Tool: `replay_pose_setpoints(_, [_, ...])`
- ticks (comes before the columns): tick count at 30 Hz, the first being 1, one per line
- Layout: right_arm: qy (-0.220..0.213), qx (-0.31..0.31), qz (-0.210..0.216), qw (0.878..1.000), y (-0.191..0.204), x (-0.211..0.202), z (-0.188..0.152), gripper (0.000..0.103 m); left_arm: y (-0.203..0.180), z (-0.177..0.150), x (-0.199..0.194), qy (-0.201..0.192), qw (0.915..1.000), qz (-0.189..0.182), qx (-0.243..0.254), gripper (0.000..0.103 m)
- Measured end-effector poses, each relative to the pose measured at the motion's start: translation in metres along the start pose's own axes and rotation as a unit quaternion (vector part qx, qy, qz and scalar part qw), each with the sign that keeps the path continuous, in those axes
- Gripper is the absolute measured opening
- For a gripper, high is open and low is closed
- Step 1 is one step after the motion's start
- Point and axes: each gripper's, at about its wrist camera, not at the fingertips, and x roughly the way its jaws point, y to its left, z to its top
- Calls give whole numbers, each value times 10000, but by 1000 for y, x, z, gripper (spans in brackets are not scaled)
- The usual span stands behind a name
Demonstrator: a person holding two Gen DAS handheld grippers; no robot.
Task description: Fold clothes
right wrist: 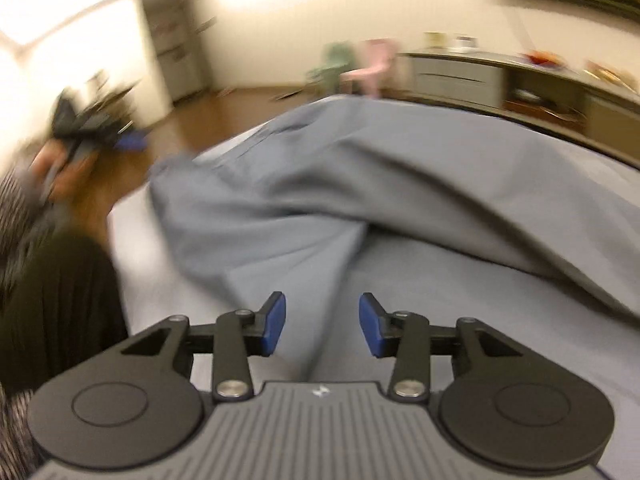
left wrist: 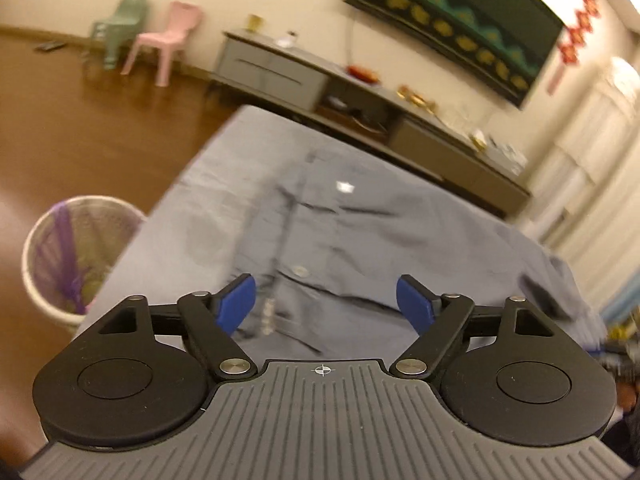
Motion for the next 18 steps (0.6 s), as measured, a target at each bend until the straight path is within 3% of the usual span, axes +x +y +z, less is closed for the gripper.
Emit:
replay_pose_setpoints(3, [420, 688, -828, 9933, -31, -7, -12, 44, 0, -13, 32, 709, 9970, 275, 167, 61])
replay_pose_setpoints(6, [703, 1014, -1648, 9786, -62, -36, -30, 44, 8, -30, 58, 1144, 9906, 730, 189, 56])
replay_pose_setpoints(8, [474, 1397, -2152, 9654, -87, -79, -43, 58, 12, -34, 62, 1141, 9901, 817, 81, 55])
replay_pose_setpoints(10, [158, 1881, -2827, 9404, -116, -128, -59, 69, 12, -32, 55, 1018, 9917, 781, -53, 59])
replay_pose_setpoints(12, [-63, 2548, -3474, 9024, -148, -174, -88, 70, 6, -32, 45, 918, 9929, 741, -131, 67])
replay_pose_setpoints(15, [-71, 3513, -4060, 8437, -190, -217, -140, 70, 1, -37, 29, 816, 9942, 645, -291, 76])
replay_pose_setpoints(17, [93, 3770, -4153, 8278, -204, -218, -166, 70, 4, -42, 23, 893, 9928, 509, -613, 78])
replay_pose_setpoints(18, [55, 3850, -4098, 8269, -208, -214, -172, 70, 7, -46, 22, 989, 9906, 437, -833, 77])
